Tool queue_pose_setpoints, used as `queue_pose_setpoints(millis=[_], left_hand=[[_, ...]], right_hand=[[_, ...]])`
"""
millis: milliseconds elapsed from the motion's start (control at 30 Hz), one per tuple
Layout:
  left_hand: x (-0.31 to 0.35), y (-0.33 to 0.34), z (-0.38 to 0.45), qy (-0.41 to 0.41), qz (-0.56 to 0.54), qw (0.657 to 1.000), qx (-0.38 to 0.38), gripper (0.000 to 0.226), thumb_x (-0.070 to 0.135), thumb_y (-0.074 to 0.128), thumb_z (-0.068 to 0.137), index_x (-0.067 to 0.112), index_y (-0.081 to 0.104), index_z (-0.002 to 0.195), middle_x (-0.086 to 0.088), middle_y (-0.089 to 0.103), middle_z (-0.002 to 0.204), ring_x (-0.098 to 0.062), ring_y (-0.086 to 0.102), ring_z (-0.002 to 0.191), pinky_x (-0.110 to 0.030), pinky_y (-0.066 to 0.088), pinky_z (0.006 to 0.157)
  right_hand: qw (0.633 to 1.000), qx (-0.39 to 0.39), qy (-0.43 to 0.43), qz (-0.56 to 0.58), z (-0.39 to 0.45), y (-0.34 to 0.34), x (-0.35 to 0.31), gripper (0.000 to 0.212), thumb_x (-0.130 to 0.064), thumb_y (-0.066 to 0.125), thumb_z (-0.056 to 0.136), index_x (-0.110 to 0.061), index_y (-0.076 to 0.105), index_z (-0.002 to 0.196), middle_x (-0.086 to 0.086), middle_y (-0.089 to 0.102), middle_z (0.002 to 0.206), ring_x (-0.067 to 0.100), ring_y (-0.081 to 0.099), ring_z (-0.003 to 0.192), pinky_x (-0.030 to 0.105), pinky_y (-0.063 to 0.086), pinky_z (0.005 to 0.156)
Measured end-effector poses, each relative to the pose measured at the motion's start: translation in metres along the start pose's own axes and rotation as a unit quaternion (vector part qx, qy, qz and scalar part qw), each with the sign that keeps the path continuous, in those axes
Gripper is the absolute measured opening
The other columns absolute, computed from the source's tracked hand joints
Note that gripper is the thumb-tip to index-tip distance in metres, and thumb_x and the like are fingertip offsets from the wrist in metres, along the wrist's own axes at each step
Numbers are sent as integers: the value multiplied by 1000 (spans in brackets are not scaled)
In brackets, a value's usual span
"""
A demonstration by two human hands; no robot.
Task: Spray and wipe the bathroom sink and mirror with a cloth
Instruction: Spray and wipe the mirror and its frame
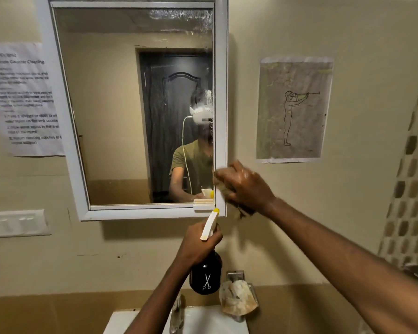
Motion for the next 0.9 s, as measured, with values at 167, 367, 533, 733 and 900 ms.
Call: queue_pose_setpoints(millis=[167, 367, 533, 733, 900], left_hand=[[-29, -2, -20, -27, 10, 1000, 5, 17, 25, 59, 70, 10, 59, 63, 5, 54, 55, -9, 49, 51, -30, 42, 56], [-39, -1, -29, -19, -8, 999, -43, 11, 24, 59, 73, 13, 60, 71, 3, 60, 63, -8, 53, 55, -31, 48, 59], [-47, -14, -28, -26, -14, 999, -14, 10, 20, 60, 73, 10, 60, 69, -2, 60, 62, -8, 54, 55, -37, 50, 59], [-65, -51, -26, -40, -46, 998, 21, 12, 22, 59, 73, 11, 64, 71, -9, 63, 68, -12, 56, 59, -36, 49, 58], [-63, -50, -23, -32, -41, 999, 10, 18, 29, 57, 72, 11, 63, 73, -13, 64, 71, -12, 54, 59, -30, 45, 58]], right_hand=[[997, -62, -55, -12, -57, 36, -14, 26, -23, 56, 86, -19, 59, 111, 12, 62, 100, 24, 63, 73, 32, 56, 51], [971, -13, -199, -130, -65, 29, -22, 41, -15, 73, 75, -16, 57, 113, 13, 65, 97, 22, 62, 65, 29, 51, 48], [928, 16, -297, -226, -70, 34, -35, 35, -9, 57, 80, -18, 59, 114, 13, 65, 102, 22, 63, 72, 30, 53, 54], [918, -2, -326, -227, -57, 62, -79, 27, -5, 57, 82, -17, 60, 106, 14, 64, 105, 23, 62, 75, 34, 55, 59], [918, -34, -309, -246, -76, 52, -56, 29, -5, 62, 82, -14, 56, 109, 16, 63, 108, 25, 63, 76, 37, 55, 59]])
Point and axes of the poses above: each hand's wrist, its own z-axis towards the middle knuckle, its own y-axis out of the palm, x = y × z, the point moved 7 cm from there along z, towards the middle knuckle
